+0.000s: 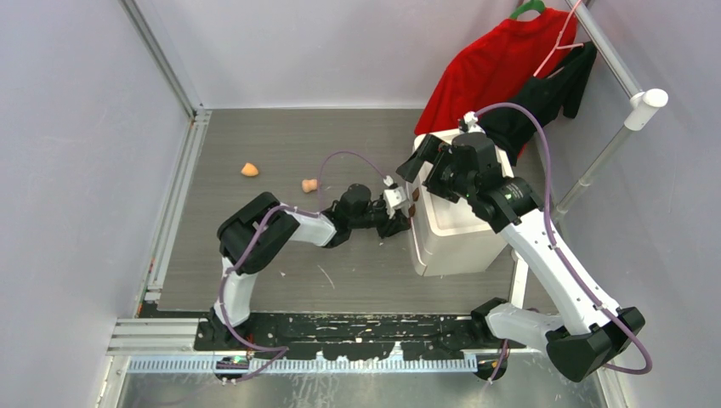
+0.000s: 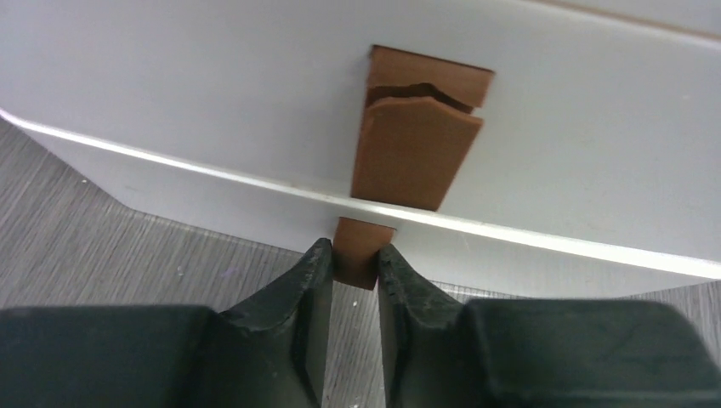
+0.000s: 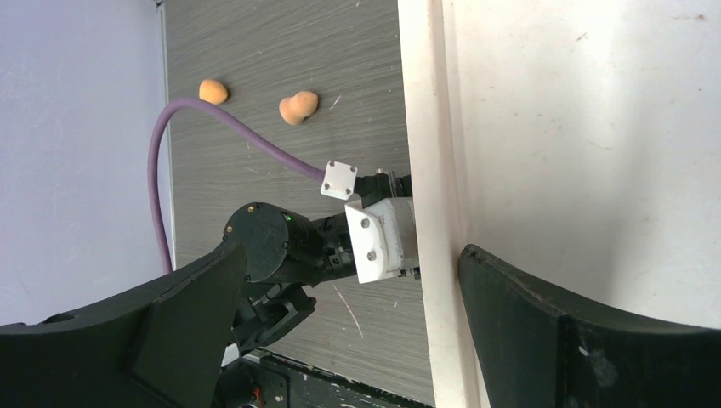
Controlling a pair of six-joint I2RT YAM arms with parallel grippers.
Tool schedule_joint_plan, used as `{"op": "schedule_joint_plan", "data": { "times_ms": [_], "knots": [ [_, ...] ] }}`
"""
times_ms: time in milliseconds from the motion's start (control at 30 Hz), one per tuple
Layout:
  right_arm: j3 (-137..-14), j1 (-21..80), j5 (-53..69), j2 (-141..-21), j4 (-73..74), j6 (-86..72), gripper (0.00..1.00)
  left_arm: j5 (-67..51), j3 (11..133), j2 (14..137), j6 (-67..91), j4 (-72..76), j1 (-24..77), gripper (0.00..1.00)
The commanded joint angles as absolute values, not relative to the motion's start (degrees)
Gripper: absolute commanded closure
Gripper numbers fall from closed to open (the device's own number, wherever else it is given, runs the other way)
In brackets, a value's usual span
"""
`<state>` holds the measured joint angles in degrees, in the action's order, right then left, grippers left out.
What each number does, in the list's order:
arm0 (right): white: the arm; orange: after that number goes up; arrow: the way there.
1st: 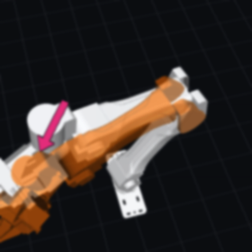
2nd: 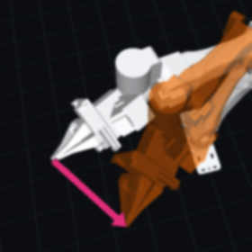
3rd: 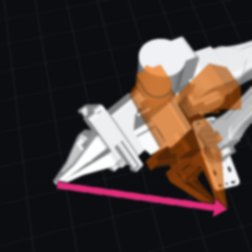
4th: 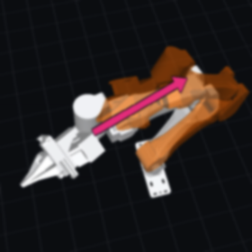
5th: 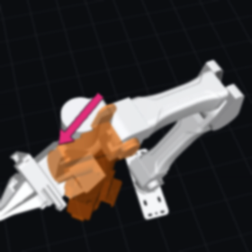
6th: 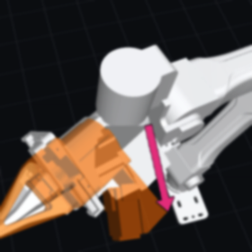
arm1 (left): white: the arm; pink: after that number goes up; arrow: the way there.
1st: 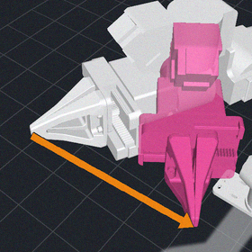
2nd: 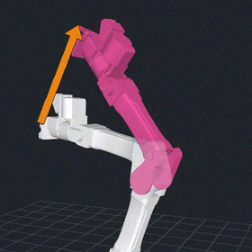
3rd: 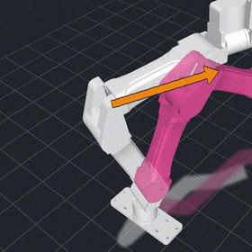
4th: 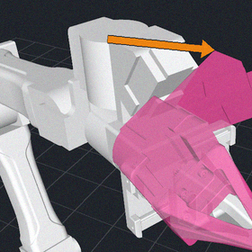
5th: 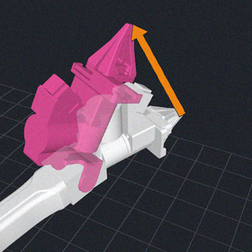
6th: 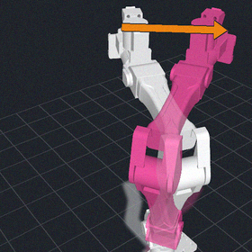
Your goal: Organize the makeup
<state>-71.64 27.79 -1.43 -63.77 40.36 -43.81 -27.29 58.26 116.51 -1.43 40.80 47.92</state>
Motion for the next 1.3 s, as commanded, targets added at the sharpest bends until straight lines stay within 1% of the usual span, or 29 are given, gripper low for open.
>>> {"op": "schedule_joint_plan", "data": {
  "times_ms": [0,67,100,233,433,733,900,1267],
  "knots": [
    [-72.3,29.0,3.3,-64.3,42.0,-45.1,0.0,-27.1,60.2,116.2,-1.8,42.8,48.2,0.82],
    [-72.3,28.9,3.3,-64.3,42.1,-45.1,0.0,-26.6,60.1,115.8,-1.9,42.5,48.2,0.98],
    [-72.2,28.9,3.3,-64.2,42.0,-45.2,0.0,-26.2,60.0,115.5,-1.9,42.1,48.2,1.0],
    [-72.1,29.0,3.1,-64.0,42.1,-45.2,0.0,-23.9,58.3,113.4,-2.2,40.6,48.2,1.0],
    [-71.4,28.9,2.6,-63.7,42.0,-45.1,0.0,-17.8,49.8,107.5,-2.5,44.9,46.6,1.0],
    [-70.4,28.9,2.5,-63.2,41.7,-45.3,0.0,-16.4,40.6,98.2,-0.7,43.9,41.1,1.0],
    [-70.4,28.9,2.9,-63.3,41.3,-45.4,0.0,-17.5,39.6,95.3,1.5,41.5,37.9,1.0],
    [-70.2,28.9,3.0,-63.2,41.1,-45.4,0.0,-17.4,37.3,89.8,-0.7,34.1,36.5,1.0]
  ]
}}
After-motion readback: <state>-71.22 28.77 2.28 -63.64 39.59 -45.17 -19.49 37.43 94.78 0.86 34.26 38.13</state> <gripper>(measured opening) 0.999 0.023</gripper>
